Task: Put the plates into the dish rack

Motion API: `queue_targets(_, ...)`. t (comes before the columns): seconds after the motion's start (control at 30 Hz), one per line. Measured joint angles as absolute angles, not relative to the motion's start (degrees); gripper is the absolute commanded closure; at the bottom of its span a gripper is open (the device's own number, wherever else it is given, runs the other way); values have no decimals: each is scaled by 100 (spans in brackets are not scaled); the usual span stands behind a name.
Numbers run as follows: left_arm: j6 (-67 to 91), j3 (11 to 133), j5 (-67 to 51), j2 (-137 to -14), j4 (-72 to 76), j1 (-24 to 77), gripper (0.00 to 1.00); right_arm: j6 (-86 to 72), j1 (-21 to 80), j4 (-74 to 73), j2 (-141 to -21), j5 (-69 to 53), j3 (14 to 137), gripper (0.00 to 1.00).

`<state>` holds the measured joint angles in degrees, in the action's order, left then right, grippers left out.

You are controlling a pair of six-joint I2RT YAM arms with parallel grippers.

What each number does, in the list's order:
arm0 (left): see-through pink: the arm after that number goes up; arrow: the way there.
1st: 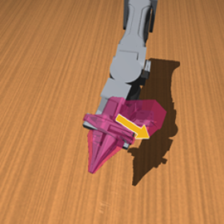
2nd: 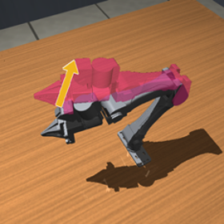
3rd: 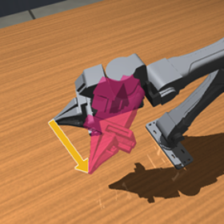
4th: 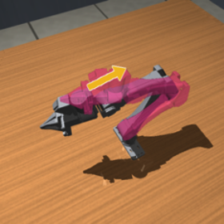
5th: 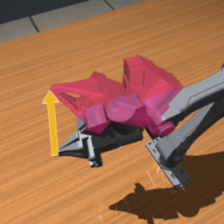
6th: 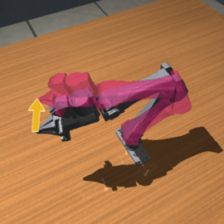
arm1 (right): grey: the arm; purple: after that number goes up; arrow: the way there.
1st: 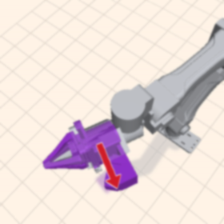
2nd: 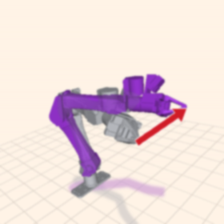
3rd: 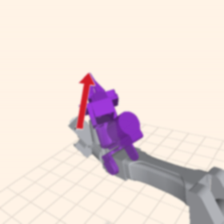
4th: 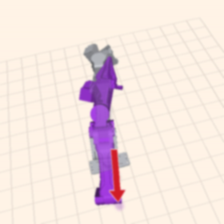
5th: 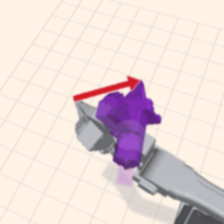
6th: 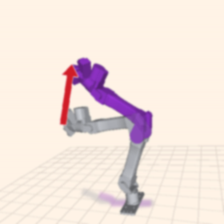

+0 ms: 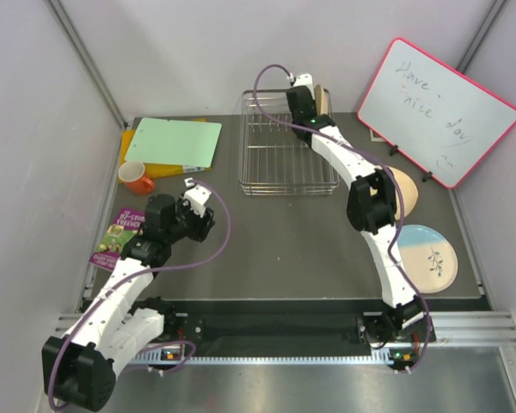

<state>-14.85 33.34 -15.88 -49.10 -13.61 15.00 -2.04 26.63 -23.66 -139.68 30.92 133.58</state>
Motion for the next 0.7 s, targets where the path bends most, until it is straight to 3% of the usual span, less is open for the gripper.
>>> queue_targets(0.03,-1483,3334,-1590,-4910,-1358,1500,46,-128,2663,-2263,-13968,3138,13358,49)
queue_targets(0.07,-1483,3334,-1594,-4910,-1361,1500,46,-78,2668,-2178,-13959,3183,13360,46)
queue_targets(0.3,-1466,3332,-1715,-4904,-1323,1503,46,338,2823,-1959,-13432,3343,13364,39)
queue_targets(0.37,-1490,3330,-1745,-4869,-1323,1503,38,392,2926,-1957,-13045,3352,13358,37)
queue_targets(0.43,-1533,3330,-1841,-4766,-1323,1503,38,454,3059,-1931,-12481,3358,13225,33)
queue_targets(0.53,-1616,3330,-2182,-4491,-1249,1531,38,567,3173,-1800,-11174,3343,12283,23)
queue_targets(0.6,-1741,3332,-2445,-4324,-1118,1625,38,626,3009,-1752,-10064,3133,11288,22)
queue_targets(0.7,-2169,3411,-2768,-4300,-1041,1999,37,652,1940,-1955,-8884,2211,10232,19)
